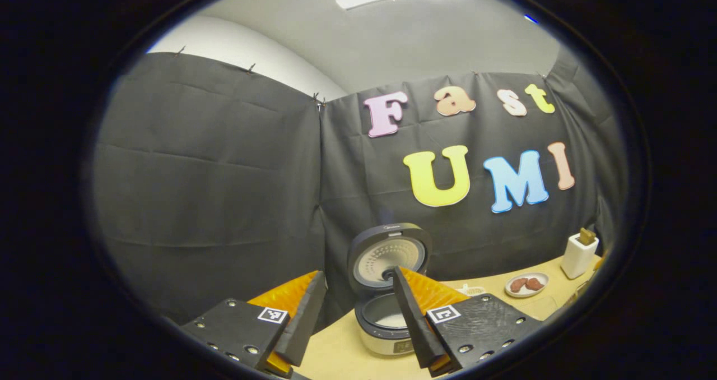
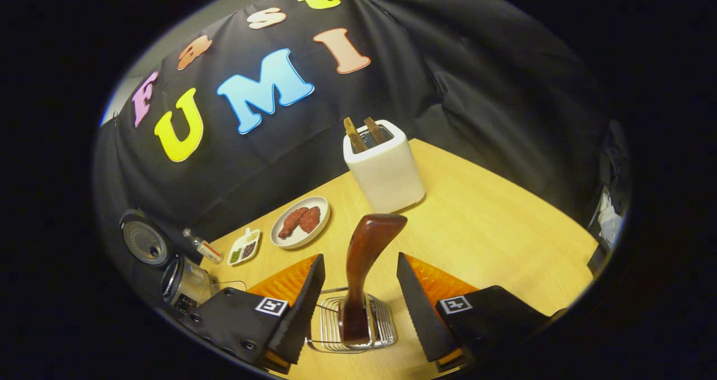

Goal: Close the left gripper, press the button to open the rice cooker; take a wooden spoon from the chopstick holder with the right hand, scoop a spoonful of rice and pour it into the rice cooker, then put the wooden spoon back into the chopstick holder.

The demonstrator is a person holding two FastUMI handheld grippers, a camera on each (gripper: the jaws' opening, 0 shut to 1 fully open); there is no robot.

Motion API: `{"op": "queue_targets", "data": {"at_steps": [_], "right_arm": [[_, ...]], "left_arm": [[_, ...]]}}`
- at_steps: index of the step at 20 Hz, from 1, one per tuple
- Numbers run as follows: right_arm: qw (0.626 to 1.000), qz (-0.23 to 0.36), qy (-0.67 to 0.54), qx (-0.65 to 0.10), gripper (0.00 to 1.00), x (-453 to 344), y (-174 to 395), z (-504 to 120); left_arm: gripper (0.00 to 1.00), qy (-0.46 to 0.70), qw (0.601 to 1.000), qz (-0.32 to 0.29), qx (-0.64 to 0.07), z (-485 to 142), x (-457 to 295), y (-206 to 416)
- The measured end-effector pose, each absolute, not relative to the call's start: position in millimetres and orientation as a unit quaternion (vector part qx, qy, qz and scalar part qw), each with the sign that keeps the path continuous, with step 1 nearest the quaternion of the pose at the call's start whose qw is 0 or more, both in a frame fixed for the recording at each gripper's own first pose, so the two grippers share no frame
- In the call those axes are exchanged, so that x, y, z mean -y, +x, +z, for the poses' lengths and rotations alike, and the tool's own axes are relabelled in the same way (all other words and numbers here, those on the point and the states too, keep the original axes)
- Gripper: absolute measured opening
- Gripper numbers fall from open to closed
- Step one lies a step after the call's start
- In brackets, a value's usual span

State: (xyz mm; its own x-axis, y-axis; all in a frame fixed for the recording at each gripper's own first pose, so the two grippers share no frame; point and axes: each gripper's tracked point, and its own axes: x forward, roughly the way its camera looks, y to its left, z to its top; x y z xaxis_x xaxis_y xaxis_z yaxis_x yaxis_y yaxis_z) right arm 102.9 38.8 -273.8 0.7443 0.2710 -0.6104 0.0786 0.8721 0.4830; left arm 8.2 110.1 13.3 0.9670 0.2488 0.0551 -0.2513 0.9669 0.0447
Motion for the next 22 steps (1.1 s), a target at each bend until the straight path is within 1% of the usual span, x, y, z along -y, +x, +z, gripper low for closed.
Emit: {"op": "queue_targets", "data": {"at_steps": [1, 3, 4, 5, 6, 7, 8, 9, 10, 11, 12, 13, 14, 16, 18, 22], "right_arm": [[0.897, 0.051, 0.255, -0.358, 0.72, -40, 103, -276], [0.894, 0.048, 0.26, -0.363, 0.42, -40, 104, -281], [0.889, 0.057, 0.265, -0.369, 0.41, -45, 101, -282], [0.885, 0.061, 0.263, -0.378, 0.32, -47, 97, -285], [0.892, 0.042, 0.252, -0.372, 0.41, -42, 103, -292], [0.892, 0.044, 0.252, -0.374, 0.13, -37, 97, -283], [0.892, 0.051, 0.25, -0.373, 0.13, -45, 97, -283], [0.897, 0.053, 0.234, -0.37, 0.17, -47, 95, -282], [0.906, 0.047, 0.215, -0.361, 0.17, -43, 90, -275], [0.913, 0.044, 0.203, -0.351, 0.05, -42, 91, -269], [0.918, 0.047, 0.197, -0.342, 0.08, -44, 92, -263], [0.923, 0.048, 0.184, -0.334, 0.05, -46, 92, -255], [0.928, 0.052, 0.169, -0.327, 0.08, -48, 92, -249], [0.939, 0.058, 0.138, -0.31, 0.08, -51, 93, -230], [0.948, 0.059, 0.114, -0.29, 0.08, -54, 95, -210], [0.96, 0.075, 0.086, -0.255, 0.08, -78, 95, -177]], "left_arm": [[0.74, 0.026, 0.991, 0.127, 0.025, 12, -112, 8], [0.74, 0.022, 0.991, 0.127, 0.026, 13, -114, 6], [0.75, 0.022, 0.991, 0.127, 0.026, 13, -114, 6], [0.75, 0.022, 0.991, 0.127, 0.026, 12, -116, 6], [0.74, 0.021, 0.991, 0.127, 0.026, 11, -118, 7], [0.74, 0.019, 0.991, 0.127, 0.025, 10, -118, 8], [0.74, 0.016, 0.991, 0.128, 0.025, 11, -119, 9], [0.74, 0.013, 0.992, 0.127, 0.025, 10, -119, 9], [0.75, 0.012, 0.992, 0.126, 0.025, 9, -121, 10], [0.75, 0.012, 0.992, 0.125, 0.026, 9, -122, 10], [0.74, 0.011, 0.992, 0.125, 0.027, 9, -124, 11], [0.74, 0.01, 0.992, 0.122, 0.026, 8, -123, 12], [0.75, 0.009, 0.992, 0.12, 0.026, 8, -124, 14], [0.74, 0.008, 0.993, 0.116, 0.028, 7, -126, 19], [0.75, 0.005, 0.994, 0.11, 0.028, 6, -127, 23], [0.75, -0.006, 0.995, 0.1, 0.024, -3, -134, 30]]}}
